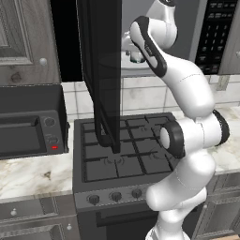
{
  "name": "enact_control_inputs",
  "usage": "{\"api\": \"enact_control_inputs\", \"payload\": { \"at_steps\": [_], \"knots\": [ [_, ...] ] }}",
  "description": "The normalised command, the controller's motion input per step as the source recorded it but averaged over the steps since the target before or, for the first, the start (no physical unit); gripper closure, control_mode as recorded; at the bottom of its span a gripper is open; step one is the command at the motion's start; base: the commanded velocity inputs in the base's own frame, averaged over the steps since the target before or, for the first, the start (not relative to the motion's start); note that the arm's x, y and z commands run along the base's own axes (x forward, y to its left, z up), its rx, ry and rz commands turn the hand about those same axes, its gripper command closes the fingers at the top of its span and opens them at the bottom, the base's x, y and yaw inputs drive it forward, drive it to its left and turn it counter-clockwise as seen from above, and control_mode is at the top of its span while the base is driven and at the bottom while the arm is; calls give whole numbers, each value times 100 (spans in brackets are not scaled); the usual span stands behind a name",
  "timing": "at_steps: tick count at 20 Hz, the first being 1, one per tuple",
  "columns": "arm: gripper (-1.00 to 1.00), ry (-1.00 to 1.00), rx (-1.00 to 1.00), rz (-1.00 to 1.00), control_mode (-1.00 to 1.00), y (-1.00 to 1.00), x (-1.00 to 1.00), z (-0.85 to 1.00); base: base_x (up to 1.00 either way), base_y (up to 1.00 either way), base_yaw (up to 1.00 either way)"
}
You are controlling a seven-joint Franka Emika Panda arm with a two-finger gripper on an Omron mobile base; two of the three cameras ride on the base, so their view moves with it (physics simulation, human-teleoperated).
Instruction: Pick the mug from the counter and place it inside the microwave. Then close the microwave.
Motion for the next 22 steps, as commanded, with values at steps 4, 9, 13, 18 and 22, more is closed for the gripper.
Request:
{"api": "enact_control_inputs", "payload": {
  "at_steps": [4,9,13,18,22],
  "knots": [
    [-100,0,-5,0,-100,-8,-28,0,0,0,0],
    [-100,0,-5,0,-100,-1,-39,1,0,0,0],
    [-100,-4,-6,0,-100,0,-55,-4,0,0,0],
    [-100,-18,-7,0,-100,-5,-38,-12,0,0,0],
    [-100,-22,-1,0,-100,-17,-32,-2,0,0,0]
  ]
}}
